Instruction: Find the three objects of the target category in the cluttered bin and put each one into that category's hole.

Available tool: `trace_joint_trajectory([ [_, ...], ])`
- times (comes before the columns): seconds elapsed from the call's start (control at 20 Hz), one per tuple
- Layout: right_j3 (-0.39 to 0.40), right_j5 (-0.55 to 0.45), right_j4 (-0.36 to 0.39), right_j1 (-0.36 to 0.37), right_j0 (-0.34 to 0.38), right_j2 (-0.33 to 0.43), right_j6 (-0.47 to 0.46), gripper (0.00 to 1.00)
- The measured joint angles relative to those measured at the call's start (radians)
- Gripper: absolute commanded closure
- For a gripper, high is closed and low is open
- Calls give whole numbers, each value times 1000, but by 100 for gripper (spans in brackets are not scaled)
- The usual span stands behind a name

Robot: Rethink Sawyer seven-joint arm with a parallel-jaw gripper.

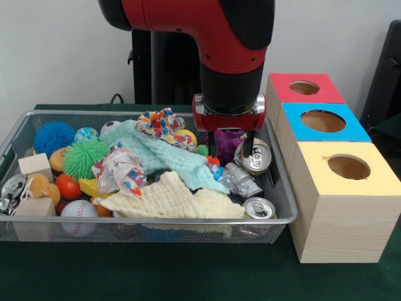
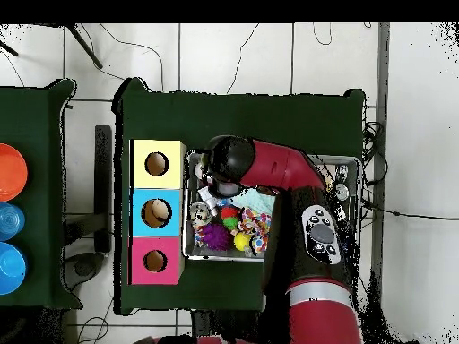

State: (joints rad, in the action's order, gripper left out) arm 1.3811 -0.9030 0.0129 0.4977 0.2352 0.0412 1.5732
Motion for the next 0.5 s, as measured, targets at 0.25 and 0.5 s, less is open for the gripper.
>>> trace_joint_trajectory([
  [0.25,0,23,2,-18,2,0,0,0],
  [0.5,0,63,2,-34,9,1,0,0],
])
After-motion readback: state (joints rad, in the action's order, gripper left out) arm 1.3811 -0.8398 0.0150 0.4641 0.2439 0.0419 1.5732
